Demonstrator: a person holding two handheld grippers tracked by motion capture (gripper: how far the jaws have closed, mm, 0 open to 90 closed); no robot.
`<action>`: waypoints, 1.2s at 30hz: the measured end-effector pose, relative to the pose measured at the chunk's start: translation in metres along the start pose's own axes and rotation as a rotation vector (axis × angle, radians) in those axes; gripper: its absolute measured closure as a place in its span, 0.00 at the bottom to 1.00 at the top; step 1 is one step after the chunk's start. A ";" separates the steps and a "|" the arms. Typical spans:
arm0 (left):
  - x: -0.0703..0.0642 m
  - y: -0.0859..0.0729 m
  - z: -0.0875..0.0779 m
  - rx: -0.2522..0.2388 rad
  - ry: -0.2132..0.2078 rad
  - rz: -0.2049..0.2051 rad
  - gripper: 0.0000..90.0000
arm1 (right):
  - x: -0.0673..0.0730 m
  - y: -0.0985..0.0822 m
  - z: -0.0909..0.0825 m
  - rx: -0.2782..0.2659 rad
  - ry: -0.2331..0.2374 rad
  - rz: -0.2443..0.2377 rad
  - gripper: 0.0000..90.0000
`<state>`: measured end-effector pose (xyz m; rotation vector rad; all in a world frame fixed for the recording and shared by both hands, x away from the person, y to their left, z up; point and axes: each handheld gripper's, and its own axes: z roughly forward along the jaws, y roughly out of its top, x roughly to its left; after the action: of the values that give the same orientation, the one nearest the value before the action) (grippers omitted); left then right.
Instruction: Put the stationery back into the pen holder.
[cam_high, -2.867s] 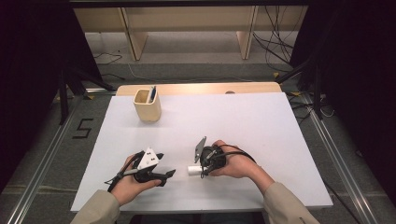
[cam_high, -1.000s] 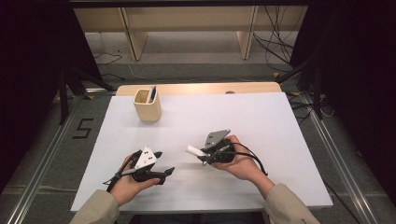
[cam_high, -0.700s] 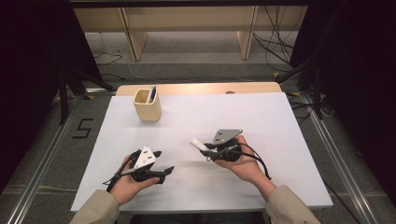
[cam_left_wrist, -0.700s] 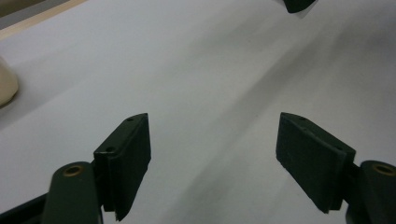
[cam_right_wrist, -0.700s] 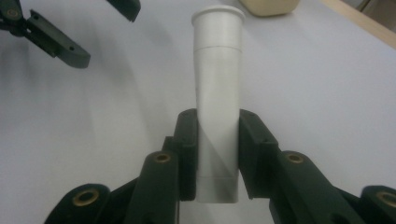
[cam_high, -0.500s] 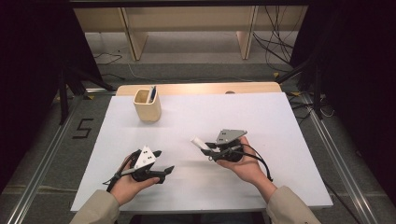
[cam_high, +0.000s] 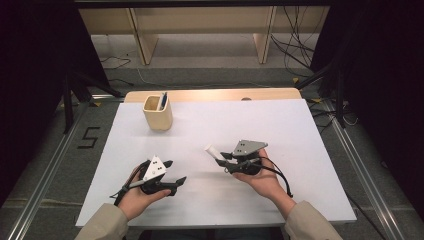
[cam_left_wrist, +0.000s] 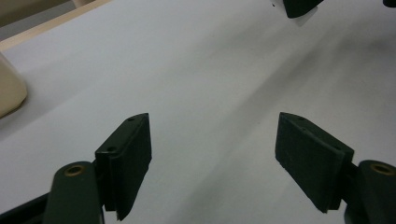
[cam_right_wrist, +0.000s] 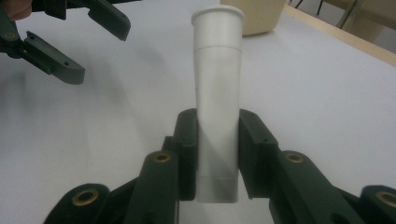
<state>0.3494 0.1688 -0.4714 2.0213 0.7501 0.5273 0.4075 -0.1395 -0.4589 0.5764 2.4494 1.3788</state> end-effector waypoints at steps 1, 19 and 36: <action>0.000 0.000 0.000 0.000 -0.001 0.001 0.30 | 0.000 0.000 0.000 -0.001 -0.002 -0.004 0.79; -0.009 0.025 0.012 -0.118 -0.050 -0.100 0.33 | 0.006 -0.001 0.007 0.006 0.005 -0.013 0.79; -0.013 0.047 0.045 -0.167 -0.086 -0.222 0.35 | 0.008 0.000 0.009 0.002 0.002 -0.021 0.79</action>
<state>0.3817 0.1130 -0.4559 1.7694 0.8374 0.3591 0.4043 -0.1292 -0.4639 0.5481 2.4518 1.3698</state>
